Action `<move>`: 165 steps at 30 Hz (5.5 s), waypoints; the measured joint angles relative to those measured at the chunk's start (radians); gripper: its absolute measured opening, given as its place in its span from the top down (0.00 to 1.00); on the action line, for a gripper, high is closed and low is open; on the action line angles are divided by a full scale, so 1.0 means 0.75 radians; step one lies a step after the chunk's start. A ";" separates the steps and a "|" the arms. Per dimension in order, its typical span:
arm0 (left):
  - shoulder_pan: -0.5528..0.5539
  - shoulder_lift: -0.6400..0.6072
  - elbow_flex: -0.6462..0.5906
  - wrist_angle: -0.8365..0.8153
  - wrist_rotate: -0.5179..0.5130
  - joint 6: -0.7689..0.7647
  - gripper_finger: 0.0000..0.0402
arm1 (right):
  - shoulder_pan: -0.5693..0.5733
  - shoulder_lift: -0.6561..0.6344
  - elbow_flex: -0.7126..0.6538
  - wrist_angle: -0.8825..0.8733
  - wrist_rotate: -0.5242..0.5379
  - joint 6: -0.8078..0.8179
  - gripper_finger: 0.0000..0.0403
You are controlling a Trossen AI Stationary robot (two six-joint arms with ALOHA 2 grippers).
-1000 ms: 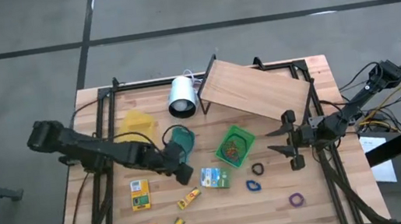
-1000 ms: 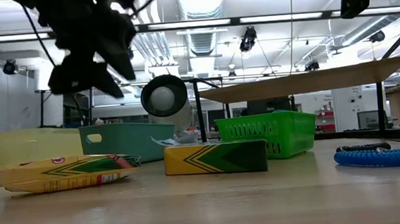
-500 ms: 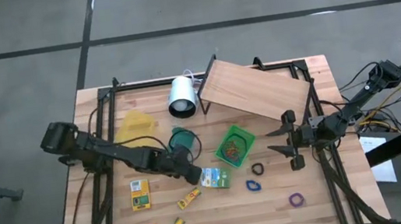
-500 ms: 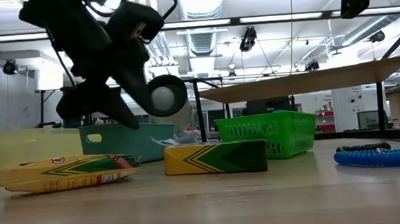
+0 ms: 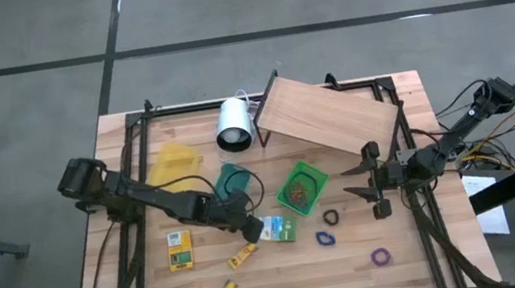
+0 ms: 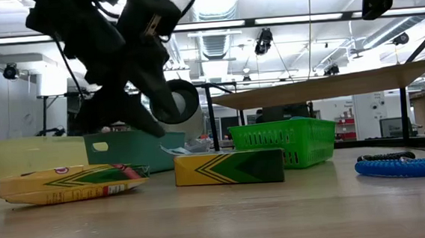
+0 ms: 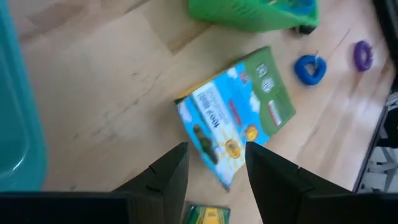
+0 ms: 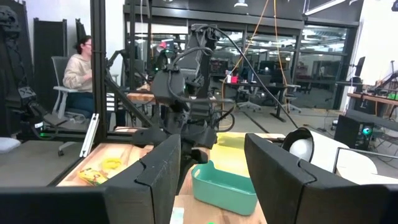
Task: Pick & Place Office Desk Supplies
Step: Put the right big yellow crayon box into the yellow bin, then put the top small yellow crayon box into the yellow bin
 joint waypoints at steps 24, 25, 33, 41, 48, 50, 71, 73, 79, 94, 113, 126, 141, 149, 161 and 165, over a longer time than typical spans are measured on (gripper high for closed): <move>0.022 0.117 -0.001 0.154 0.079 0.074 0.59 | 0.000 0.000 0.000 -0.001 0.000 0.000 0.56; 0.022 0.119 -0.001 0.154 0.080 0.074 0.59 | 0.000 0.000 0.000 -0.001 0.000 0.000 0.56; 0.021 0.145 -0.004 0.140 0.091 0.073 0.61 | 0.000 0.000 0.000 -0.001 0.000 0.000 0.56; 0.021 0.157 -0.001 0.150 0.105 0.064 0.82 | -0.001 0.001 0.000 -0.001 -0.001 0.000 0.56; 0.022 0.156 -0.001 0.156 0.105 0.060 0.98 | -0.001 0.001 0.000 -0.001 0.000 0.000 0.56; 0.022 0.156 -0.001 0.157 0.105 0.060 0.99 | 0.000 0.001 0.000 -0.001 0.000 0.000 0.56; 0.019 -0.135 -0.001 -0.109 0.049 0.062 0.99 | -0.001 0.001 -0.001 -0.001 -0.001 0.000 0.56; 0.019 -0.184 -0.001 -0.141 0.011 0.081 0.99 | 0.000 0.001 -0.001 -0.001 -0.001 0.000 0.56; 0.019 -0.375 -0.001 -0.222 -0.128 0.164 0.99 | 0.000 0.001 -0.001 -0.002 0.000 0.000 0.56; 0.020 -0.843 -0.001 -0.578 -0.577 0.167 0.99 | 0.000 0.000 -0.001 -0.007 -0.001 0.000 0.56; 0.115 -1.142 -0.001 -1.302 -0.848 -0.223 0.99 | 0.000 0.000 -0.001 -0.006 0.000 0.000 0.56; 0.121 -1.145 -0.053 -1.538 -0.866 -0.495 0.99 | 0.000 0.000 -0.001 -0.006 0.000 0.000 0.56; 0.136 -1.145 -0.264 -1.509 -0.875 -0.604 0.96 | -0.001 0.000 -0.001 -0.006 0.000 0.000 0.56; 0.136 -1.145 -0.267 -1.484 -0.878 -0.600 0.86 | -0.001 0.000 -0.001 -0.006 0.000 0.000 0.56; 0.136 -1.145 -0.259 -1.392 -0.873 -0.513 0.75 | -0.001 0.000 -0.001 -0.006 0.000 0.000 0.56; 0.136 -1.145 -0.182 -1.313 -0.850 -0.350 0.75 | 0.000 0.000 -0.001 -0.006 0.000 0.000 0.56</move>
